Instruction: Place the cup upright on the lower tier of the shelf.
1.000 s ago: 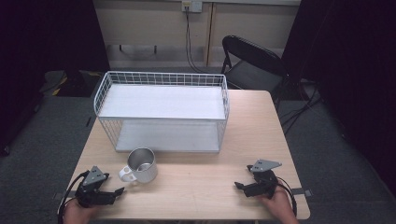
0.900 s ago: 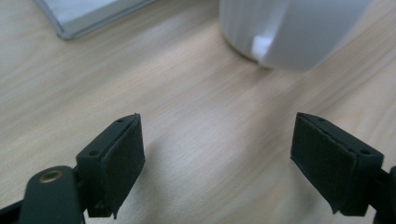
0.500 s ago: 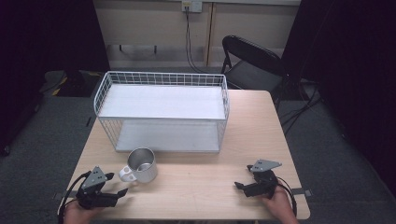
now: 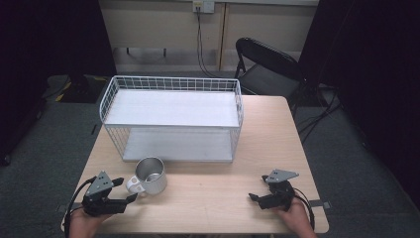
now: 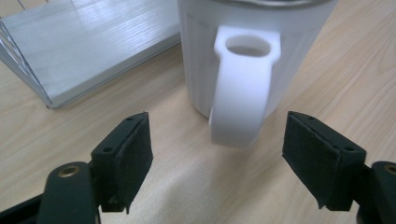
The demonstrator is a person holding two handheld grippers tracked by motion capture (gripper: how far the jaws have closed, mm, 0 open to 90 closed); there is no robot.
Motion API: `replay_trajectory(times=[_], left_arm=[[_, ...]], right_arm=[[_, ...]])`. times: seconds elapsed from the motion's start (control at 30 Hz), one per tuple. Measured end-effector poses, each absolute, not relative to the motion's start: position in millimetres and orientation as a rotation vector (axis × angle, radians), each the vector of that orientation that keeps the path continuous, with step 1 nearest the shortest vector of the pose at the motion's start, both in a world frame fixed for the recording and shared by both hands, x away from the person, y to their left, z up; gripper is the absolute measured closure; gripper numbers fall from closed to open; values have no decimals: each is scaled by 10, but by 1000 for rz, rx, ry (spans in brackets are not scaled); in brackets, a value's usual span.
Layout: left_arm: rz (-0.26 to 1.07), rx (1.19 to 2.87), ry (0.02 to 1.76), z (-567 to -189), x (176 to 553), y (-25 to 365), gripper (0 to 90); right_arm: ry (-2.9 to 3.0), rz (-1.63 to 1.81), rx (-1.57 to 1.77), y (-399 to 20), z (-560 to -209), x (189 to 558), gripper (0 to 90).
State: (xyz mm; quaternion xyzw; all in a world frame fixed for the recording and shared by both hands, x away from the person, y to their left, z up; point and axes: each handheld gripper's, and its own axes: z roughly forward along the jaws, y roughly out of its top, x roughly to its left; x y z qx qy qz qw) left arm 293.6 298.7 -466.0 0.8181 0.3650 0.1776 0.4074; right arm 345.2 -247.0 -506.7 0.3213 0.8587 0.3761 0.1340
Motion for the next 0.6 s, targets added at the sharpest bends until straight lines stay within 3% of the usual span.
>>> replay_trajectory(times=[0.6], left_arm=[[432, 1990, 904, -4583, 2998, 2986, 373]], right_arm=[[2487, 1088, 934, -2469, -5067, 3450, 122]])
